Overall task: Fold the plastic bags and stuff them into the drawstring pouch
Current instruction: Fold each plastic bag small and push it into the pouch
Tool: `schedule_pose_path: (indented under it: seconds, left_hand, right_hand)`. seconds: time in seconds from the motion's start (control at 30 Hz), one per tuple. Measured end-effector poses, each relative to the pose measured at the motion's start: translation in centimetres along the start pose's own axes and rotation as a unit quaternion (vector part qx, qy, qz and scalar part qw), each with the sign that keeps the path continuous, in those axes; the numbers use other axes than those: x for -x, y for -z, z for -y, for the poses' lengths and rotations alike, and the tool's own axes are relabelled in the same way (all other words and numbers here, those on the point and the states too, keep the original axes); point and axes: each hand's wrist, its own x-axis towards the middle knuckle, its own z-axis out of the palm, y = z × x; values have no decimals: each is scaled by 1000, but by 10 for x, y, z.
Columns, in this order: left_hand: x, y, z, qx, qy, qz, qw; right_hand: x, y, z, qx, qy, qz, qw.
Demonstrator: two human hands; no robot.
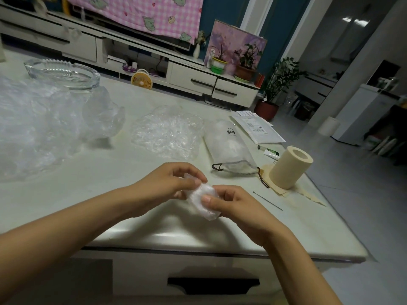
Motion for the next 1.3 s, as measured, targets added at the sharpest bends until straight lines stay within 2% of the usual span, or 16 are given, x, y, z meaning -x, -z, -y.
schedule_pose_path:
  seconds: [0.13,0.3,0.47,0.6,0.7,0.8,0.93,1.07,1.23,1.3]
  left_hand:
    - [-3,-8,8,91,35,-17,995]
    - [-11,-25,15,51,21,-36,998]
    - [-14,-37,16,-41,-11,24,999]
    - [-26,-38,16,-101,-39,27,994]
    - [-34,-37,16,-87,-55,49,993]
    - [-39,-37,20,-94,-73,30,992]
    - [-49,-44,24,-78,-63,-2,995]
    - [-56,-56,28,-30,-31,-3,999]
    - [-67,-68,33,-20,-22,-11,1000]
    - [-72,-67,35,-19,-23,-22,999]
  right_hand:
    - [1,1,-4,-11,50,-22,998]
    - [-1,-2,-11,-38,61,-111,991]
    - [-6,-6,-11,-95,47,-168,980]
    - [-6,-3,-8,-156,5,-178,972]
    - [-8,4,-6,-220,-15,-187,957]
    - [-7,7,-4,-251,-20,-172,952]
    - [-4,11,-3,-233,-18,-165,958]
    - [-6,16,-7,-192,-27,-269,943]
    - [-6,21,-9,-147,-27,-349,925]
    - [-7,32,-9,-164,-18,-365,916]
